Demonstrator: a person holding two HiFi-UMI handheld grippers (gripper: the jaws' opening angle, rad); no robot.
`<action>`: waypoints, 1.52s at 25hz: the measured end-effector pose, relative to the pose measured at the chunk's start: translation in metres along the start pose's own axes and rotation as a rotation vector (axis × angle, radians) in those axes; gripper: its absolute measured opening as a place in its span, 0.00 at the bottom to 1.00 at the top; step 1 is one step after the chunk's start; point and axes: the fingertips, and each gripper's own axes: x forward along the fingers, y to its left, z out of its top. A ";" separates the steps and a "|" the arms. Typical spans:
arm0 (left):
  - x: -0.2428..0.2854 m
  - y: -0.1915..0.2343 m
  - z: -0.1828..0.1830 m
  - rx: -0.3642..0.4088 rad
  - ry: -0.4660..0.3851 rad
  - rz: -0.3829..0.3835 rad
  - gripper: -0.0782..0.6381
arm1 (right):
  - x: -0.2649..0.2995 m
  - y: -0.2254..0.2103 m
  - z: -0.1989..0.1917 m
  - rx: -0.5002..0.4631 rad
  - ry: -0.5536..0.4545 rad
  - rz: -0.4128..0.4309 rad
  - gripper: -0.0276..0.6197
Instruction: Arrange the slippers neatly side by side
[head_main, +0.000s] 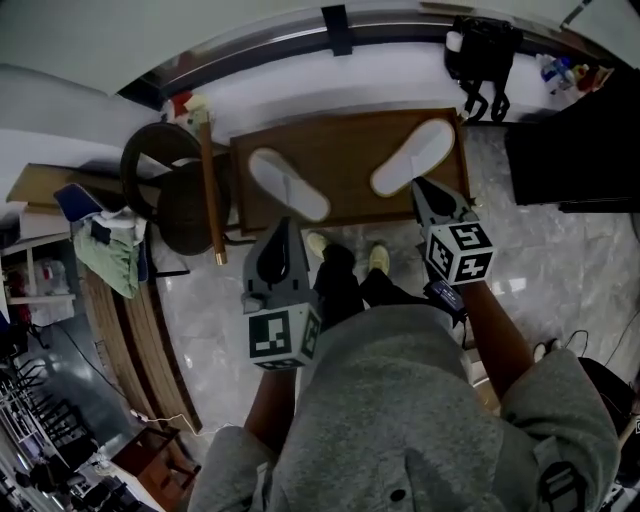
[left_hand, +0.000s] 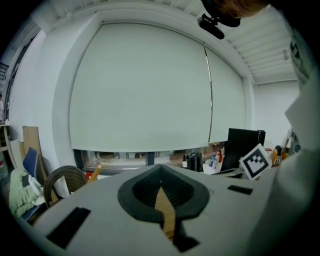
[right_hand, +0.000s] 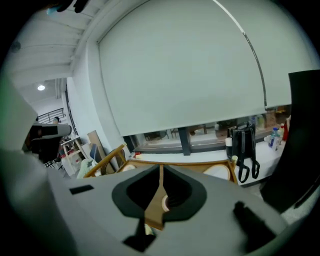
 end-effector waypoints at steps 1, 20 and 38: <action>0.002 0.002 -0.002 -0.006 0.003 0.000 0.13 | 0.005 -0.006 -0.006 0.000 0.013 -0.023 0.10; 0.043 0.031 -0.076 -0.101 0.144 0.031 0.13 | 0.113 -0.112 -0.090 0.198 0.145 -0.312 0.24; 0.048 0.035 -0.108 -0.131 0.208 0.048 0.13 | 0.146 -0.153 -0.107 0.339 0.071 -0.609 0.11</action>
